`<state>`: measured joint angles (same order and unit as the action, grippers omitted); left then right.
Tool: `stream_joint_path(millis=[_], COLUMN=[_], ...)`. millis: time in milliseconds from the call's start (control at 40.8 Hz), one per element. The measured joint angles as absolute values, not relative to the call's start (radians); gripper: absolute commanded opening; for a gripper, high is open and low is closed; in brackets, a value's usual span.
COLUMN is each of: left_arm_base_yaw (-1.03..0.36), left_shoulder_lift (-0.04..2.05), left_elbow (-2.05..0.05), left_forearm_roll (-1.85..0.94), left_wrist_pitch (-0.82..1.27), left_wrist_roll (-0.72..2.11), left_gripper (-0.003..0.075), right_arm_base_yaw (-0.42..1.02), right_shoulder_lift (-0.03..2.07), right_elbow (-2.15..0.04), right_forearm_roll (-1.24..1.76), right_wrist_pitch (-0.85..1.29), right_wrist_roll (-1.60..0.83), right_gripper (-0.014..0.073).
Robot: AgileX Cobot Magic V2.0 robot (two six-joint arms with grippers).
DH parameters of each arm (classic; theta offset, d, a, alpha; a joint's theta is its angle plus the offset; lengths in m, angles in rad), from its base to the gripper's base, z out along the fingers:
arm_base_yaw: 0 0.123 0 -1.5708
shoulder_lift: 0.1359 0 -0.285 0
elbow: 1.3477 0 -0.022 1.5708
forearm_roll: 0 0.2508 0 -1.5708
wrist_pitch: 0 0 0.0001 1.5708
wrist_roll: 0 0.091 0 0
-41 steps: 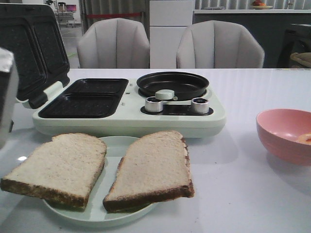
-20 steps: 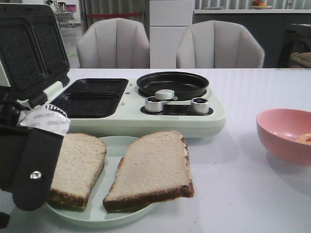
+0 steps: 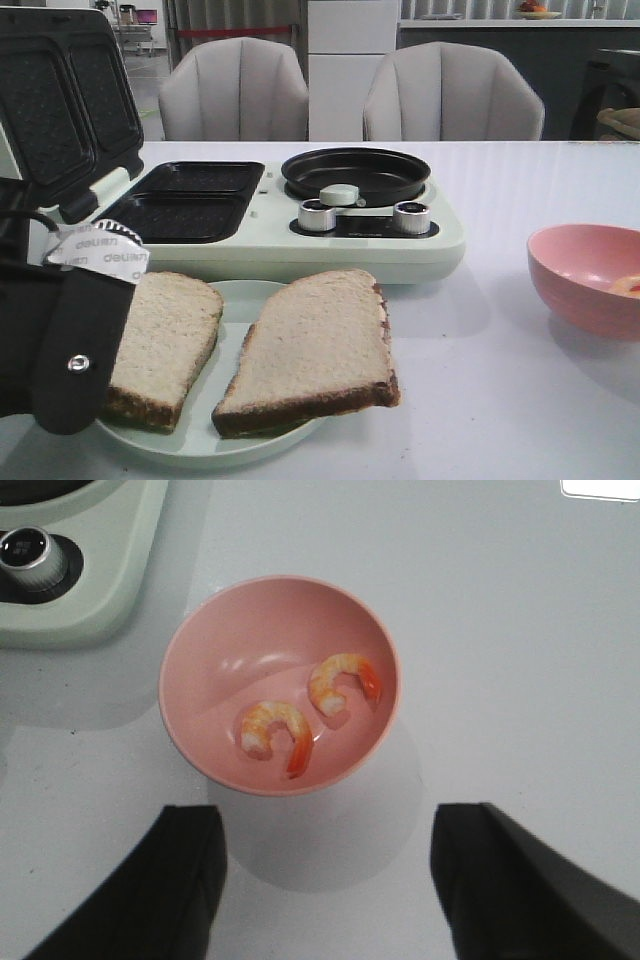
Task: Make breakfast with bread and shrimp
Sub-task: 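Lift the bread slice with the left gripper toward the sandwich maker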
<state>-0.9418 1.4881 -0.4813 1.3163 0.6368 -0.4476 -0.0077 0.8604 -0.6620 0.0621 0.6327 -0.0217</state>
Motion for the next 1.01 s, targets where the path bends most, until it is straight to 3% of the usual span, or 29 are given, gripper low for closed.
stream_joint_path(millis=[147,466,735,1005], left_arm_base_yaw=[-0.942,-0.942,-0.942,-0.942], left_shoulder_lift=[1.488,1.444,1.242,1.04], left_elbow=[-0.485,-0.532,-0.562,-0.647], left_forearm_roll=[1.295,1.209,1.218,1.394], left_wrist_pitch=[0.65,0.693,0.753,0.772], left_wrist_roll=[-0.448,-0.448,-0.448,-0.448], left_gripper=[0.0099,0.0098,0.0098,0.0098], right_arm_base_yaw=[-0.008,-0.008,-0.008,-0.008], right_shoulder_lift=[0.86,0.86,0.86,0.86], right_elbow=[-0.662,-0.662,-0.662,-0.662], right_forearm_roll=[0.062,0.062,0.062,0.062], right_wrist_pitch=[0.633,0.631,0.631,0.631], right_wrist_roll=[-0.022,-0.022,-0.022,-0.022], right_gripper=[0.0547,0.0547,0.0547,0.0547])
